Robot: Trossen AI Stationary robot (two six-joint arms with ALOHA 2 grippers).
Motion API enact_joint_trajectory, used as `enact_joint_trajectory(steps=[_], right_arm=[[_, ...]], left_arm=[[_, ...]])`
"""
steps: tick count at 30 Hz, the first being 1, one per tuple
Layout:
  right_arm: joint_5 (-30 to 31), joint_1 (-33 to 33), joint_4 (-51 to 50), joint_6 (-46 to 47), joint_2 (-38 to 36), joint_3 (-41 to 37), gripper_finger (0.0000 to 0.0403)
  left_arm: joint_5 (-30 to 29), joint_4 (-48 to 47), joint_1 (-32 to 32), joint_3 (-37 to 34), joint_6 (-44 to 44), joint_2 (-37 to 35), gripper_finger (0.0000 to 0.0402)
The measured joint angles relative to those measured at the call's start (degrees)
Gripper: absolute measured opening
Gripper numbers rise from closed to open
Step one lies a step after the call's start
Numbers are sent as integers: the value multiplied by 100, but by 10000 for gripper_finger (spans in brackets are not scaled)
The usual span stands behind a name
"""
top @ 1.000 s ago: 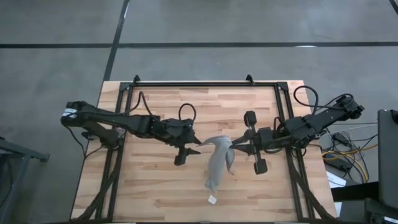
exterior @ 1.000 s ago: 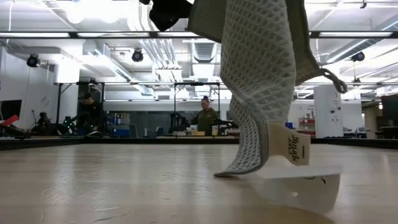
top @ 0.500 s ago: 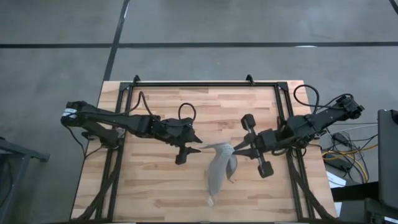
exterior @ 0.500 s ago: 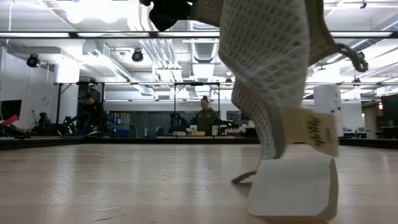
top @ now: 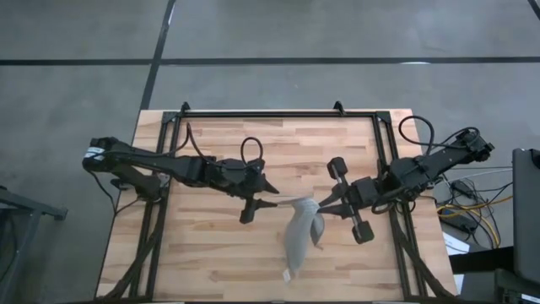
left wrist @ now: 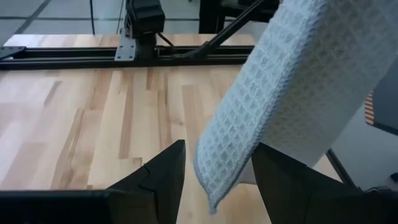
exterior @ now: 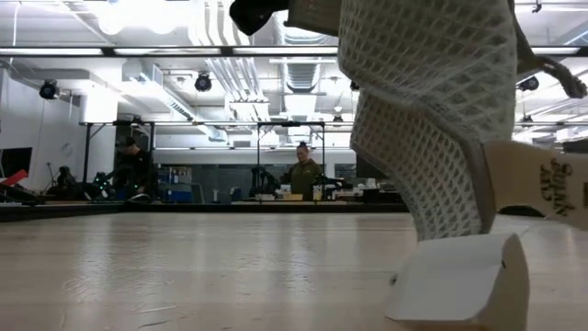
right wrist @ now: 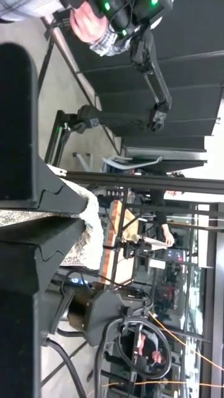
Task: Fold microfiber towels
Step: Prepare the microfiber cloth on the table
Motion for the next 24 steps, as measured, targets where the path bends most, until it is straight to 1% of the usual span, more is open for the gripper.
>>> enact_joint_trajectory(steps=[5,9,16,18,20,24], right_arm=[[2,-2,4,-48,0,0,8],[0,-2,18,-63,0,-2,8],[0,-2,17,-59,-1,-2,8],[1,-2,17,-61,0,-2,8],[2,-2,17,-61,0,-2,8],[2,-7,17,-66,0,-3,8]], left_arm=[[101,2,0,0,4,60,188],[341,0,0,0,2,157,188],[337,2,-4,0,2,188,184],[320,-3,-4,0,0,188,172],[320,-26,-3,0,-10,188,151],[317,-83,0,0,-28,188,90]])
